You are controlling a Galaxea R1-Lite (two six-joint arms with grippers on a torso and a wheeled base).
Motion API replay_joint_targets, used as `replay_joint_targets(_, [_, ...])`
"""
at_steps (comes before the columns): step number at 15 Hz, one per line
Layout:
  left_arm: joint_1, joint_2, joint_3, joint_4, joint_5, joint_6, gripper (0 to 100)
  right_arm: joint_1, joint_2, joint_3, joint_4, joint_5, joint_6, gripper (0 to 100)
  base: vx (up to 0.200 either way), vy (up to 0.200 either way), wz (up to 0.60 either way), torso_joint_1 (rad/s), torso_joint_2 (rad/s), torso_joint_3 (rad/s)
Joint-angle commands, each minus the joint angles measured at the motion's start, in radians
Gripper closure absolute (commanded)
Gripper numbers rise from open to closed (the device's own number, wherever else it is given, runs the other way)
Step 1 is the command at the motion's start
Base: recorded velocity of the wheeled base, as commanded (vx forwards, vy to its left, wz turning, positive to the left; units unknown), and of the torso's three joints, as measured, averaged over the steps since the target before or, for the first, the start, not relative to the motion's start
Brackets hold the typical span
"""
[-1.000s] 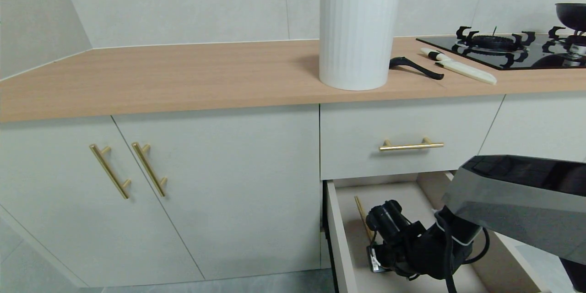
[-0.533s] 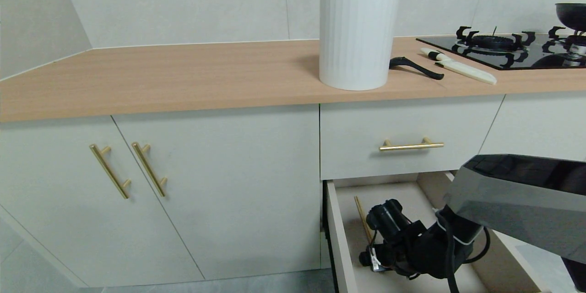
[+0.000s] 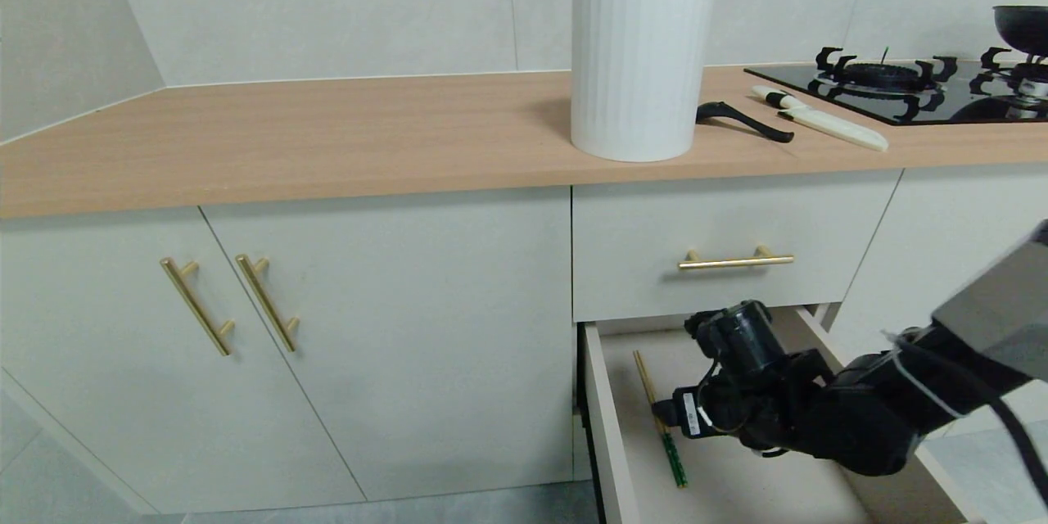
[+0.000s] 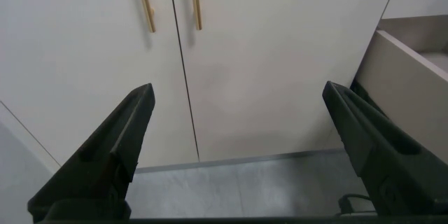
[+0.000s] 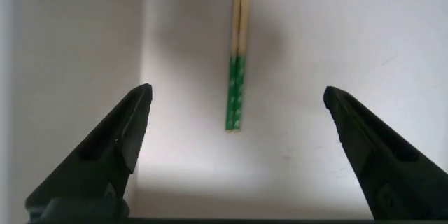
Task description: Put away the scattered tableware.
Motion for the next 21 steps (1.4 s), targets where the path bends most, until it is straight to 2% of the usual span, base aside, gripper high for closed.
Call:
replay_joint_targets(1, [0.000,0.000,0.000,0.000,0.000,0.000,0,-0.055,-0.213,0.029,-0.003,0.000,-0.055,0,0.000,0.000,0.00,0.000,0.00,0.000])
replay_joint_targets(6, [0.000,0.000,0.000,0.000,0.000,0.000,0,-0.106,-0.440,0.036,-0.003,0.000,-0.115,0,0.000,0.000,0.00,0.000,0.00,0.000])
replay_joint_targets(9, [0.000,0.000,0.000,0.000,0.000,0.000,0,-0.161,-0.514,0.051,-0.006,0.002,-0.204,0,0.000,0.000,0.00,0.000,0.00,0.000])
replay_joint_targets(16, [0.000,0.000,0.000,0.000,0.000,0.000,0,-0.187,-0.532,0.052,-0.007,0.003,-0.227,0,0.000,0.000,0.00,0.003,-0.02,-0.011])
replay_joint_targets(21, [0.000,0.000,0.000,0.000,0.000,0.000,0,-0.187,-0.518,0.052,-0.007,0.003,-0.227,0,0.000,0.000,0.00,0.107,-0.33,-0.279])
